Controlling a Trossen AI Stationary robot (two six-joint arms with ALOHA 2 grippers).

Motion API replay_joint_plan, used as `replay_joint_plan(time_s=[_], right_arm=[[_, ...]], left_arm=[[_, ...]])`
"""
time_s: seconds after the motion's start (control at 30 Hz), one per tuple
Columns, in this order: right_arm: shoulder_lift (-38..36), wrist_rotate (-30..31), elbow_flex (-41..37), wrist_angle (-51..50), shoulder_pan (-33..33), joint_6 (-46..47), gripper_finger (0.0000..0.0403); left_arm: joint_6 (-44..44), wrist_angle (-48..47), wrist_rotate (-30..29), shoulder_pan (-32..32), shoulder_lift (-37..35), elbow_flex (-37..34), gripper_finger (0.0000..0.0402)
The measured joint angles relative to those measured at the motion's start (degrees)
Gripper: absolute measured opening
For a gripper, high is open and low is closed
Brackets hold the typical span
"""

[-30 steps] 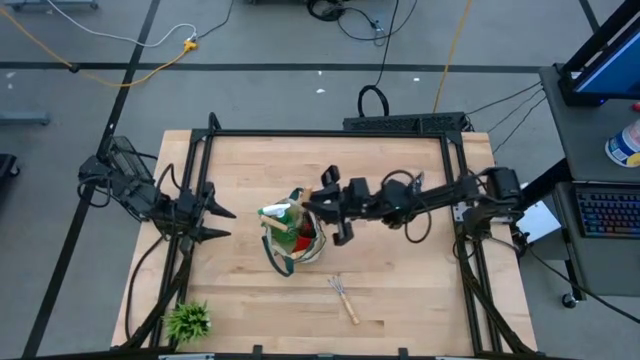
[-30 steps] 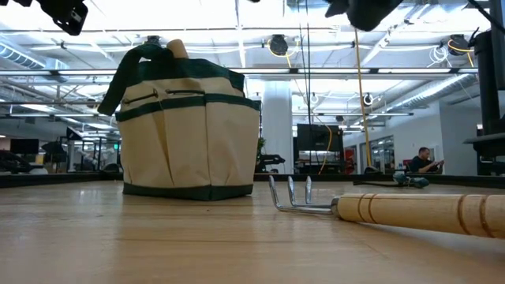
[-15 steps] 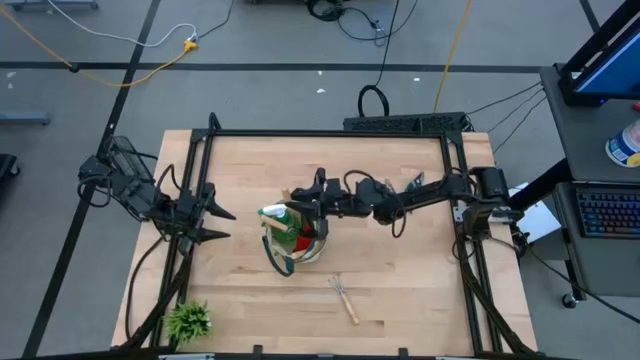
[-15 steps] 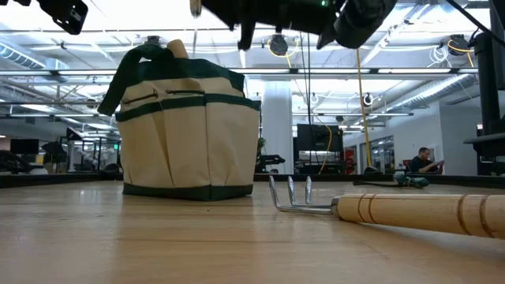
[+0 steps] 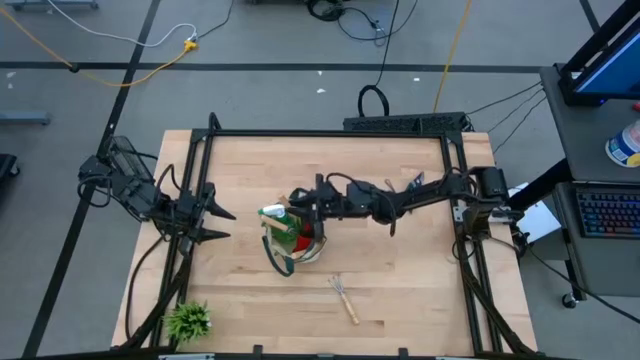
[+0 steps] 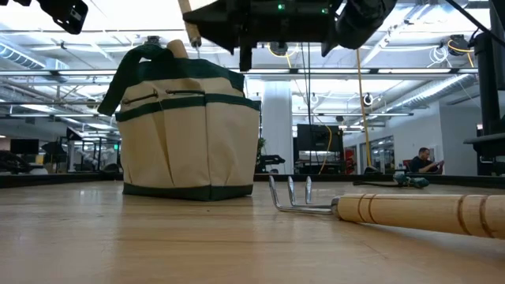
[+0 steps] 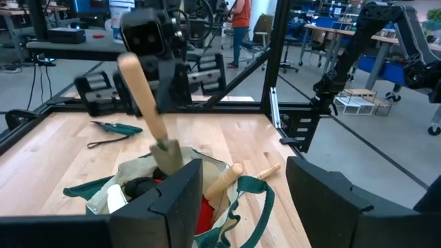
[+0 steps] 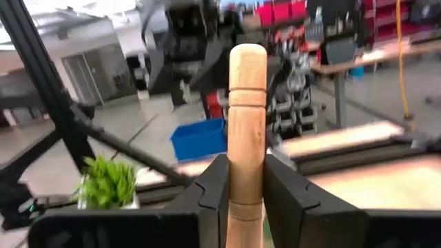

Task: Pick & Place Garden tools in Gardening bag
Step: Put the trowel into the gardening bag

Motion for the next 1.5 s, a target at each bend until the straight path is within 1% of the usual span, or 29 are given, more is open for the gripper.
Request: replay_joint_plan(time_s=[0.47,0.57,0.77,0.93,1.13,1.23,1.5], right_arm=[[0.0,-0.2,0.0,-11.3,1.4,1.2,0.0055],[0.0,-0.3,0.0,-12.5,1.4,0.1,0.0055],[0.0,-3.0,0.0,-14.5,1.3,-0.7,0.0055],[0.0,-3.1,0.0,-16.4,1.1,-1.5,0.0055],[0.1,-3.1,0.0,-17.2,1.0,-1.6,0.0055],[2.4,-3.1,0.0,-15.3,0.8,-1.2,0.0055],[7.6,-4.3,0.0,-9.1,0.8,3.9,0.0055]], left_arm=[[0.2,0.2,0.0,0.0,0.0,0.0,0.0216],[0.4,0.3,0.0,0.0,0.0,0.0,0.0216],[0.2,0.4,-0.1,0.0,0.0,0.0,0.0216],[0.2,0.4,-0.1,0.0,0.0,0.0,0.0216],[0.2,0.4,-0.1,0.0,0.0,0.0,0.0216],[0.2,0.4,-0.1,0.0,0.0,0.0,0.0216],[0.0,0.4,-0.1,0.0,0.0,0.0,0.0216]])
